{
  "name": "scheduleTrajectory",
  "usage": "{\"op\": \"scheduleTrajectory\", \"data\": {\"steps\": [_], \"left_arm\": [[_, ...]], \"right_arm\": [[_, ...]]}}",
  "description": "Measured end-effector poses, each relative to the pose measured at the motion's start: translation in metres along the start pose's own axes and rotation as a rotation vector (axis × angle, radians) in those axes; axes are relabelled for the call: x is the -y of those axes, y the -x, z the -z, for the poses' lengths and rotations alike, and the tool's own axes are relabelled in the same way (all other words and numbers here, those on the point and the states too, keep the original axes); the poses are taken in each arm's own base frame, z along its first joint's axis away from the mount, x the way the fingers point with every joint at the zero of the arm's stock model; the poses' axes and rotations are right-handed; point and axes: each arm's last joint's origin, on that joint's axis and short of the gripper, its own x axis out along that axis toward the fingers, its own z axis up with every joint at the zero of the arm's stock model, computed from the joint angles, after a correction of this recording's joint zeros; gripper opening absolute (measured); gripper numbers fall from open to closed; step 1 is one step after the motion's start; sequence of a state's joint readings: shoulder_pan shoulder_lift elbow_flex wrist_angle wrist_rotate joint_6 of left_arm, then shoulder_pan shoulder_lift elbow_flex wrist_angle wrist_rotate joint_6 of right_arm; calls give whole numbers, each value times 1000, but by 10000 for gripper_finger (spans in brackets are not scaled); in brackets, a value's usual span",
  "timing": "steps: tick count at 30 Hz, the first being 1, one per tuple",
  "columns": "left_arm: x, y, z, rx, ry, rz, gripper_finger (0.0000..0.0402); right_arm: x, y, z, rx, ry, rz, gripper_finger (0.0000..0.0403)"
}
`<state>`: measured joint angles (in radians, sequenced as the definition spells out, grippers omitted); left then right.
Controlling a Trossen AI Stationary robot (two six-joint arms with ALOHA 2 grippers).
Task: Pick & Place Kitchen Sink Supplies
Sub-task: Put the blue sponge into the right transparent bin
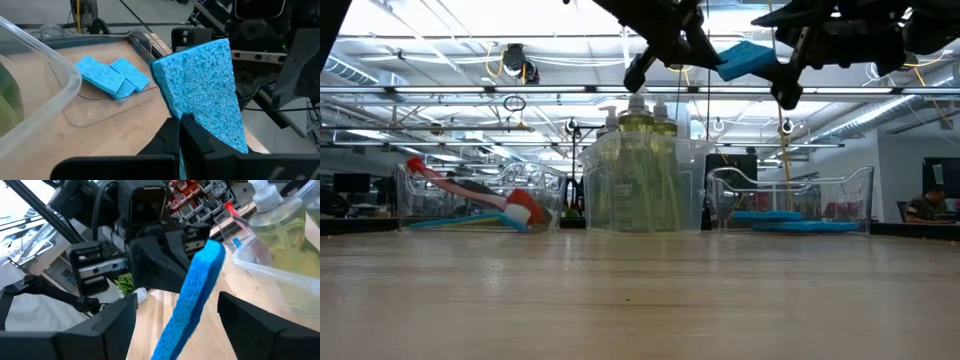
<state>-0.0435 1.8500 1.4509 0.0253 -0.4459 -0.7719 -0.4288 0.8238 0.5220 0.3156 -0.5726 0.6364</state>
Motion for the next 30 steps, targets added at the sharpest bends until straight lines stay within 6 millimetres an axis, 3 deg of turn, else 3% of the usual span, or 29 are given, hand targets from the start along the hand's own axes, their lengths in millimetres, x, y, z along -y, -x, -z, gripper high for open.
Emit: {"op": "scheduleTrajectory", "data": {"steps": [9, 20, 26, 30], "left_arm": [[-5, -3, -4, 3, -8, -17, 0], [-9, -4, -4, -13, -16, -37, 0], [-9, -3, -8, -41, -103, 11, 30], [-4, 19, -26, -86, -153, 68, 79]], "right_arm": [[12, -13, 1, 14, 3, 48, 201], [14, -13, 0, 30, 48, 76, 14], [15, -11, -1, 39, 34, 92, 6], [18, -1, -8, 93, 49, 145, 4]]}}
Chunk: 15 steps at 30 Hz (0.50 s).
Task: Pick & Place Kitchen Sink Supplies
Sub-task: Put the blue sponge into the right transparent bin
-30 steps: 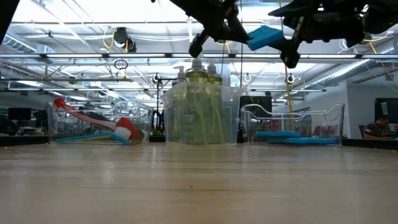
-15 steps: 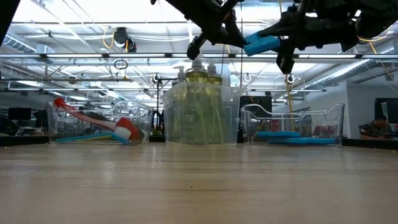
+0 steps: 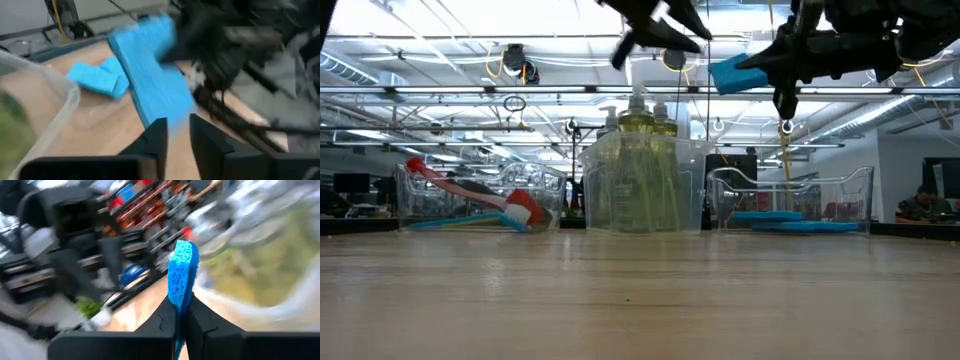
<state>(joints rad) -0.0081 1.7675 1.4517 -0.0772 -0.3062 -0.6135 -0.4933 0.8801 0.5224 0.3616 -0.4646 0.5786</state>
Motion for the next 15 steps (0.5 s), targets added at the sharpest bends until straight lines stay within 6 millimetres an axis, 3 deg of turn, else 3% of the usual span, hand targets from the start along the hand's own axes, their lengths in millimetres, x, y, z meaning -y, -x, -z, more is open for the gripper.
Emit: {"op": "scheduleTrajectory", "data": {"steps": [5, 9, 15], "left_arm": [[0, 45, -19, -102, -66, 35, 132], [6, 74, -20, -160, -101, 46, 152], [14, 87, -11, -209, -150, 47, 156]], "right_arm": [[13, 17, -11, 77, 19, 149, 3], [33, 30, -10, 68, -9, 348, 2], [54, 44, -5, 36, -23, 603, 1]]}}
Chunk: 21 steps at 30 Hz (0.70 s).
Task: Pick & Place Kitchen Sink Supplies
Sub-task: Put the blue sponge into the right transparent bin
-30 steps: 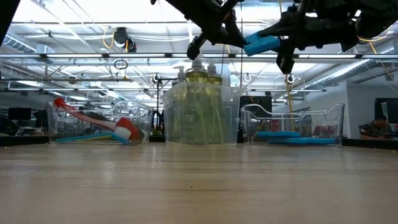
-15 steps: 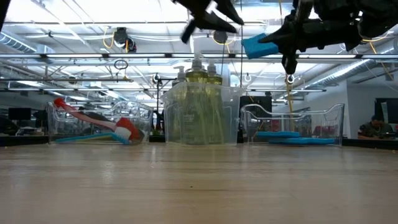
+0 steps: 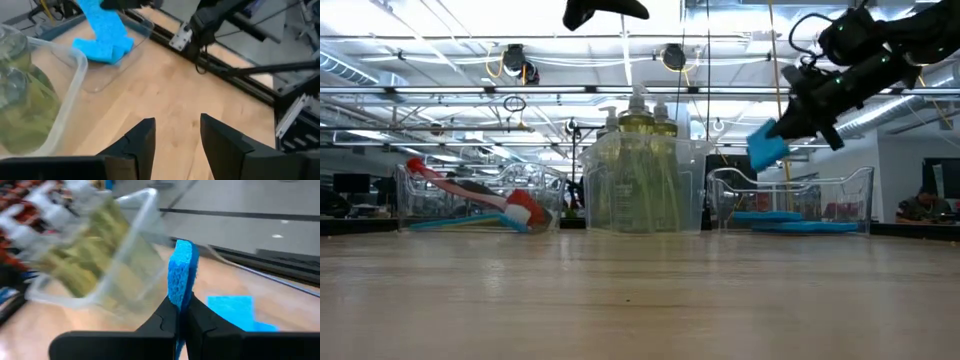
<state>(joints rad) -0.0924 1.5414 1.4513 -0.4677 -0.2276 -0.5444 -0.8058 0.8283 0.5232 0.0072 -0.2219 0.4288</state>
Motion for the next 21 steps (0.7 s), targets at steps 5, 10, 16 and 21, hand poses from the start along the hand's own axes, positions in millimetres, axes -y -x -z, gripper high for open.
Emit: {"op": "scheduleTrajectory", "data": {"steps": [5, 10, 16, 21], "left_arm": [[7, 2, 8, -37, -82, 11, 156], [11, 3, 10, -41, -198, 20, 157], [7, 2, 8, -42, -206, 8, 157], [3, 1, 6, -38, -201, -4, 157]], "right_arm": [[14, -2, 8, -75, -18, 151, 1], [24, -3, 19, -168, -24, 289, 0], [28, -3, 25, -220, -16, 379, 3], [31, -6, 28, -256, -18, 389, 8]]}}
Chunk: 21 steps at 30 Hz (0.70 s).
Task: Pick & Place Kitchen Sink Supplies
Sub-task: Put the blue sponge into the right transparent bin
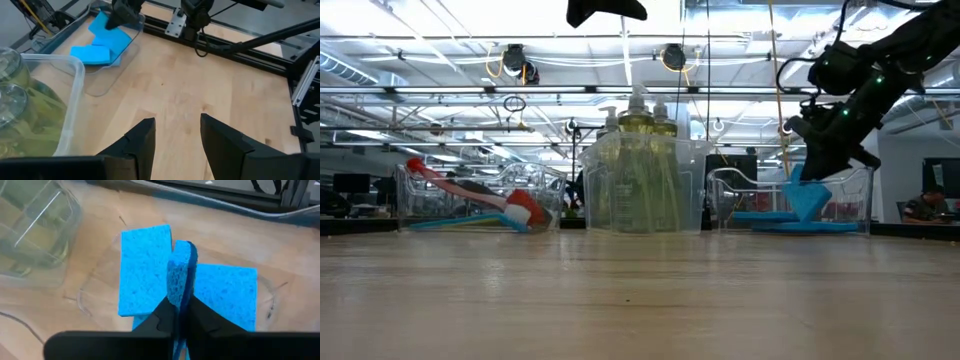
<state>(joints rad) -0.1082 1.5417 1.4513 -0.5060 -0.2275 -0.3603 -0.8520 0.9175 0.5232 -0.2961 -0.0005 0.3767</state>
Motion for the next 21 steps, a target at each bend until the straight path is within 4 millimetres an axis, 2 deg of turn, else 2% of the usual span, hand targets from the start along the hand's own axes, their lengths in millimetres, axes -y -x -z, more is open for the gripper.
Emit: {"op": "scheduleTrajectory", "data": {"steps": [12, 21], "left_arm": [[0, 0, 0, -8, 2, 22, 157], [0, -2, 4, -23, 0, 29, 157]], "right_arm": [[2, -4, 5, -58, -3, 28, 98], [1, 7, 2, -4, -1, 6, 134]]}}
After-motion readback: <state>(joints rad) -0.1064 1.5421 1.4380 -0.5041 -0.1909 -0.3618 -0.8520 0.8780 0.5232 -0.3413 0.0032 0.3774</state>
